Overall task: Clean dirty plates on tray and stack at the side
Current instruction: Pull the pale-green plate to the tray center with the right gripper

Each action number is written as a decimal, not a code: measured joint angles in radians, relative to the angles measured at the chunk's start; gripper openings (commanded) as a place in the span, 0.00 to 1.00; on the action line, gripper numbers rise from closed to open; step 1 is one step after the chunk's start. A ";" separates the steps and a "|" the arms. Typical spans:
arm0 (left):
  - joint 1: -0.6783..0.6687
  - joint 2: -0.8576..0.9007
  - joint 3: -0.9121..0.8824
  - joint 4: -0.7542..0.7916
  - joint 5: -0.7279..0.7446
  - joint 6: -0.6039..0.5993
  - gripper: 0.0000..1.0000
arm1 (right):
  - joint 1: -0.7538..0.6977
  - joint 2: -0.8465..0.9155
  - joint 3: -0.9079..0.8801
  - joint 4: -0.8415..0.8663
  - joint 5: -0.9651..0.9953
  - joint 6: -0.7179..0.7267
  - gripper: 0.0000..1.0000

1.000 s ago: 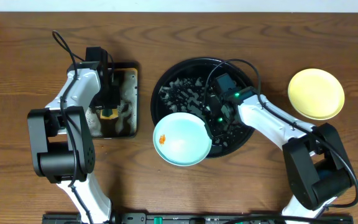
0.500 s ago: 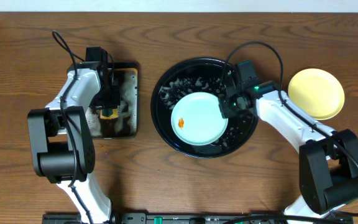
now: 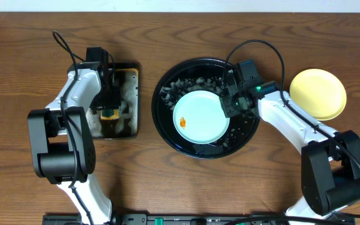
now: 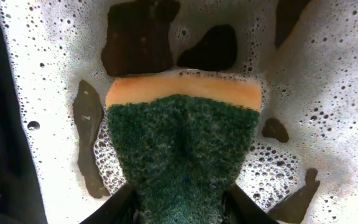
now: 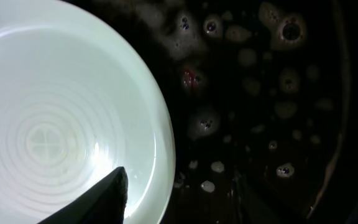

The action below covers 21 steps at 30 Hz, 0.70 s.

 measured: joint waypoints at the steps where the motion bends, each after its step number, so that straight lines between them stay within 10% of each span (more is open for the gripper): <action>1: 0.000 0.000 0.000 0.000 0.000 0.000 0.37 | 0.000 0.000 0.000 0.008 0.000 -0.001 0.52; 11: 0.000 0.000 0.000 0.000 0.000 0.000 0.38 | -0.002 0.005 0.000 0.106 -0.006 -0.034 0.42; 16: 0.000 0.000 0.000 0.000 0.000 0.000 0.38 | -0.003 0.042 0.000 0.080 -0.032 -0.040 0.19; 21: 0.000 0.000 0.000 0.000 0.000 0.000 0.38 | -0.004 0.058 0.000 0.078 -0.039 -0.024 0.22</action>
